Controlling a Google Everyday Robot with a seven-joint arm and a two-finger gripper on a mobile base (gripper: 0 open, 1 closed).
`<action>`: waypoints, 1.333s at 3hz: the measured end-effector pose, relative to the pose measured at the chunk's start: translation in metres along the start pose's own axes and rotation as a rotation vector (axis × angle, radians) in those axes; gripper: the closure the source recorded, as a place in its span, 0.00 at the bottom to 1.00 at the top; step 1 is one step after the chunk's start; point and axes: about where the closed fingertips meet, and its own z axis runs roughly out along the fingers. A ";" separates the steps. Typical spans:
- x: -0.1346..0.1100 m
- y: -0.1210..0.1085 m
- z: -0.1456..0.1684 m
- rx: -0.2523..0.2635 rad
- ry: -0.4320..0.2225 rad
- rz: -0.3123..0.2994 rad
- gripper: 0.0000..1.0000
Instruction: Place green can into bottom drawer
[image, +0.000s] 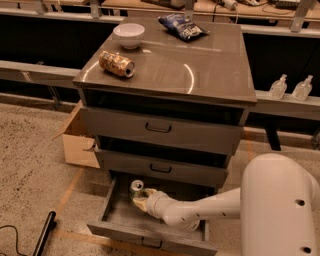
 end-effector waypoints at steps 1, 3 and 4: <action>0.025 0.010 0.022 -0.039 -0.022 -0.027 1.00; 0.065 0.008 0.060 -0.061 -0.057 -0.112 1.00; 0.080 -0.002 0.079 -0.057 -0.047 -0.153 1.00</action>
Offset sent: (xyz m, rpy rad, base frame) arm -0.0051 0.0202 -0.0976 0.0144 -0.0933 0.1327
